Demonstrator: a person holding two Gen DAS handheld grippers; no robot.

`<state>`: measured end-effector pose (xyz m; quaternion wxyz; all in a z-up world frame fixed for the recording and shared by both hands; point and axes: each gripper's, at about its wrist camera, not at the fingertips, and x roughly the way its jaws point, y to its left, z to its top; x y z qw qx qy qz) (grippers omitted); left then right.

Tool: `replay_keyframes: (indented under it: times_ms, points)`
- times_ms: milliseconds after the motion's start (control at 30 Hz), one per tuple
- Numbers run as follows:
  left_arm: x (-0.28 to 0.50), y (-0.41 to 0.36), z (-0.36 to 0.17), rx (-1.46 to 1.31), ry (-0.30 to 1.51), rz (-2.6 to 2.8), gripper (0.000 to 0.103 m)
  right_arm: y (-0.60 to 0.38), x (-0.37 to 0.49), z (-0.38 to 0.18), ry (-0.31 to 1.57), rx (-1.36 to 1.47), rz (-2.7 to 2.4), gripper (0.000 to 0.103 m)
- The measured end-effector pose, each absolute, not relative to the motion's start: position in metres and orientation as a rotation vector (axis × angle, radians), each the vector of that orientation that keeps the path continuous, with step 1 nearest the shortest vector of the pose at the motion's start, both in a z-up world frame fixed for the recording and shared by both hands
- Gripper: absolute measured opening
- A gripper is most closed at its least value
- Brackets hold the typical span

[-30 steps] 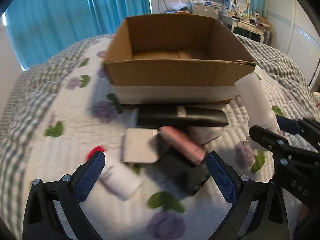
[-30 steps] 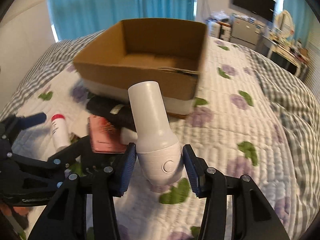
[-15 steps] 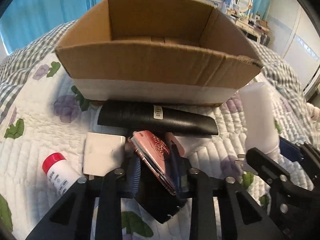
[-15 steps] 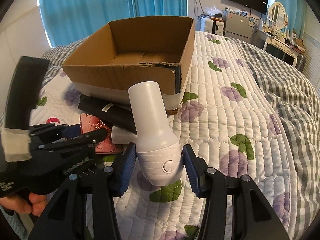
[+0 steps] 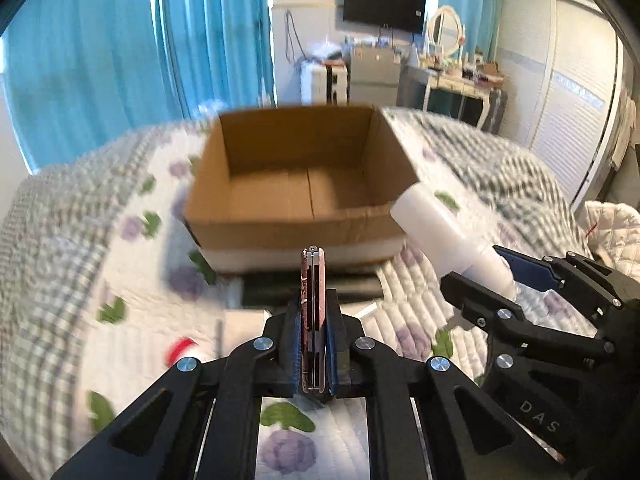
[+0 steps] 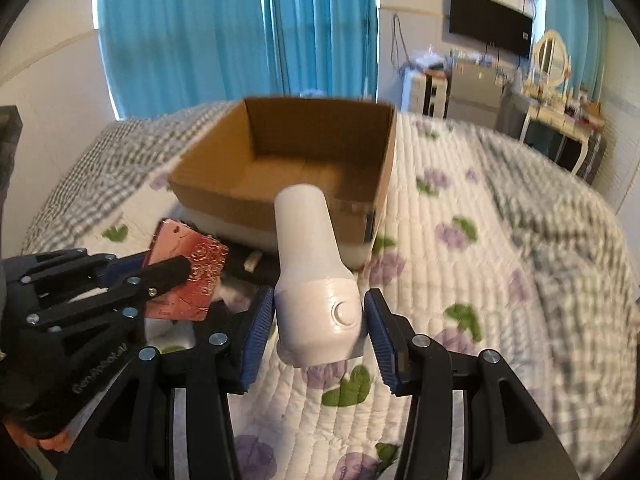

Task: Organize rigid objects
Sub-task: 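Lower the phone into the box with the left gripper while the right gripper drops the hair dryer in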

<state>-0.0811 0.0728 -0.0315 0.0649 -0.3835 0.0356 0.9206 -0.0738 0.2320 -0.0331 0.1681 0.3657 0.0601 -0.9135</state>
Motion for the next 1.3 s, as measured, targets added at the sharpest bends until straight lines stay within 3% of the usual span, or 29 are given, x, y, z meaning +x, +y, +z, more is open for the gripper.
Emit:
replay_keyframes:
  times_ms: [300,500,967,1300]
  points:
    - [-0.103,0.057,0.043,-0.958,0.208,2.905,0.010,0.217,-0.085,0.048,0.206,0.854,-2.625,0.045]
    - [-0.157,0.053,0.055,-0.942,0.230,2.934,0.010,0.201,-0.124,0.073,0.250,0.794,-2.643,0.045]
    - [-0.263,0.058,-0.045,-1.249,0.255,2.815,0.010,0.194,-0.219,0.014,0.193,0.923,-2.623,0.045]
    - [-0.272,0.053,-0.051,-1.239,0.226,2.814,0.015,0.196,-0.245,-0.014,0.158,0.948,-2.604,0.045]
